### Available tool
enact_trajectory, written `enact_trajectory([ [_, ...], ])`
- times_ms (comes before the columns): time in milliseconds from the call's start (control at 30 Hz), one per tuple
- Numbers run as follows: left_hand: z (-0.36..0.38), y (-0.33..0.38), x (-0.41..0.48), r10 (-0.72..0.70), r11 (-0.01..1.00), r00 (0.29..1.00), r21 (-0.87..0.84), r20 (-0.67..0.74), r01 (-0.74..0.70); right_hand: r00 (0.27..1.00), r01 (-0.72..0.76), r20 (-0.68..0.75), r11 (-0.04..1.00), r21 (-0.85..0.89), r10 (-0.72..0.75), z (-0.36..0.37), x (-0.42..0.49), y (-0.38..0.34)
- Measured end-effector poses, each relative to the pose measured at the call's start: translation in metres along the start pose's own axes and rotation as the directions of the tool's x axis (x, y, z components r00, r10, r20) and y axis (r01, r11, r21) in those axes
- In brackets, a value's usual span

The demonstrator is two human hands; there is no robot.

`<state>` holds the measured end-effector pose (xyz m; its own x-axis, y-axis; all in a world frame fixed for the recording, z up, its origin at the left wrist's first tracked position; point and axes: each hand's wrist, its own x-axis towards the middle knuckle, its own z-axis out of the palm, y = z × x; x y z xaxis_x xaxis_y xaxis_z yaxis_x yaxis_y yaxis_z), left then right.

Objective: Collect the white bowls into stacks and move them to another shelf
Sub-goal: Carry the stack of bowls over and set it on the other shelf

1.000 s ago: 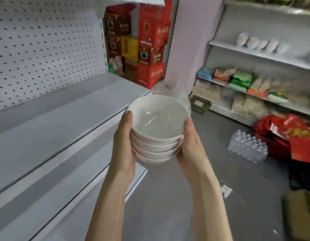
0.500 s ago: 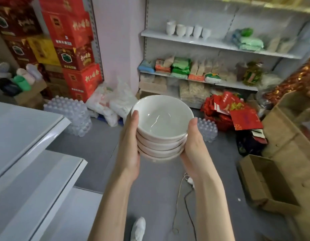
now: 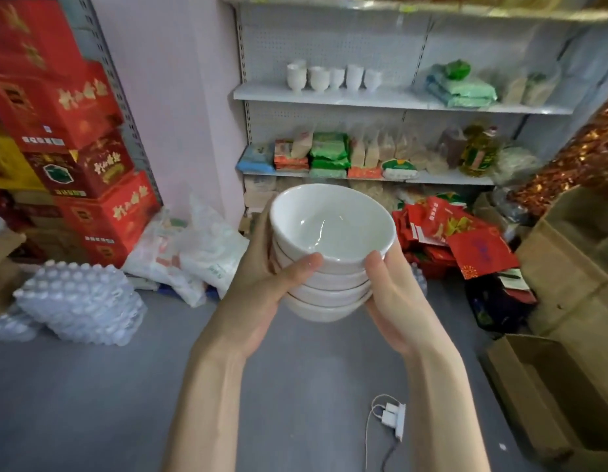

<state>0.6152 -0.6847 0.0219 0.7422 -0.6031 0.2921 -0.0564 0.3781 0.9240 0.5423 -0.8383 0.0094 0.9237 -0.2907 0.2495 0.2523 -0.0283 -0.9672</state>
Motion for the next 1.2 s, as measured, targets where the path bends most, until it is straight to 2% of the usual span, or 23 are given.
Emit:
enact_trajectory([
  [167,0.004,-0.049,0.111,-0.016,1.000,0.999,0.016,0.031,0.016,0.999,0.025,-0.034,0.998,-0.058,-0.027,-0.061,0.088,0.033],
  [467,0.022,-0.102,0.326,-0.026,1.000,0.999,0.009,0.037,0.026,0.984,0.125,-0.123,0.992,-0.006,-0.125,-0.166,0.276,0.062],
  [667,0.017,-0.133,0.434,-0.054,0.998,0.997,0.018,0.056,0.053,0.981,0.118,-0.158,0.993,0.010,-0.115,-0.208,0.371,0.081],
  [933,-0.011,-0.194,0.606,-0.046,0.999,0.992,-0.020,0.119,0.048,0.954,0.154,-0.246,0.983,-0.096,-0.174,-0.264,0.521,0.130],
  [1200,-0.079,-0.226,0.815,-0.031,0.999,0.991,-0.007,0.132,0.032,0.937,0.136,-0.316,0.988,-0.073,-0.152,-0.285,0.733,0.175],
])
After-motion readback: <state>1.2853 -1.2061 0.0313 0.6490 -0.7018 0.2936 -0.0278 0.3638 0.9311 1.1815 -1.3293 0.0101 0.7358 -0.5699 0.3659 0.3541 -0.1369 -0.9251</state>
